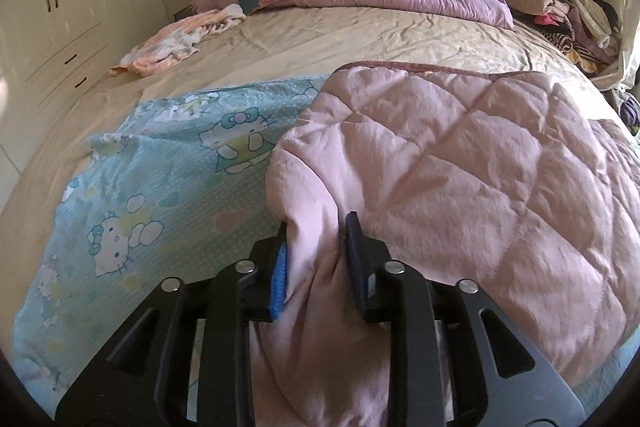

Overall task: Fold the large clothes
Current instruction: 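Open both tools and release the folded jacket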

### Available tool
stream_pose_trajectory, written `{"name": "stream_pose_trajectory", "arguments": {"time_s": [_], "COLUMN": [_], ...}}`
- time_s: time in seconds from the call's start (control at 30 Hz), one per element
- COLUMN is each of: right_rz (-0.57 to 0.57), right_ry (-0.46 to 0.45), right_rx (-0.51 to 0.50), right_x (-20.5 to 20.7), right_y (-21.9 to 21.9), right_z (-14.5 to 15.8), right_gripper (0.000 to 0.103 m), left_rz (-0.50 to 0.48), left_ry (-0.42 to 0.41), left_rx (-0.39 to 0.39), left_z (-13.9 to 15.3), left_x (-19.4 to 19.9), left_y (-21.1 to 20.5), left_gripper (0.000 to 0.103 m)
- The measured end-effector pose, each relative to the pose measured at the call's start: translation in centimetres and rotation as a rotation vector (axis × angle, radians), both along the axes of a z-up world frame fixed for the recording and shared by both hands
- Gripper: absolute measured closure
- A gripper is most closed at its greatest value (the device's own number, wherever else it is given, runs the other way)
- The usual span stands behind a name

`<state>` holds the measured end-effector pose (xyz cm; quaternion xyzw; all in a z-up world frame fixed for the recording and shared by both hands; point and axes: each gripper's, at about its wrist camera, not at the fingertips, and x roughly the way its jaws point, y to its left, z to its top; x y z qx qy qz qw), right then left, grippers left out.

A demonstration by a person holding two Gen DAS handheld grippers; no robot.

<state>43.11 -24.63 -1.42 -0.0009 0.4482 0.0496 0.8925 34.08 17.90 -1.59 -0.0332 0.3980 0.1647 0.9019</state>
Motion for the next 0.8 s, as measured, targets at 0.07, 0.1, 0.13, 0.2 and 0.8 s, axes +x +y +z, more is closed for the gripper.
{"name": "stream_pose_trajectory", "arguments": {"time_s": [0.07,0.1,0.13,0.2,0.8], "right_rz": [0.001,0.008,0.014,0.032,0.114], "right_ry": [-0.018,-0.026,-0.037,-0.066,-0.245], "right_rx": [0.052,0.071,0.086,0.114,0.176], "right_x": [-1.2,-1.8,-2.5,-4.1,-15.6], "right_y": [-0.6,-0.6,-0.6,-0.6,0.4], "right_z": [1.0,1.5,2.0,3.4,11.4], "right_gripper": [0.023,0.015,0.011,0.006,0.004], "left_rz": [-0.009,-0.014,-0.020,-0.033,-0.109], "left_ry": [-0.006,-0.013,-0.020,-0.034,-0.130], "left_rx": [-0.012,-0.019,-0.021,-0.025,-0.038], "left_z": [0.6,1.0,1.5,2.4,8.3], "left_x": [-0.7,-1.1,-1.7,-2.5,-10.2], "left_y": [-0.1,-0.1,-0.4,-0.9,-6.0], "left_gripper": [0.072,0.064,0.054,0.043,0.009]}}
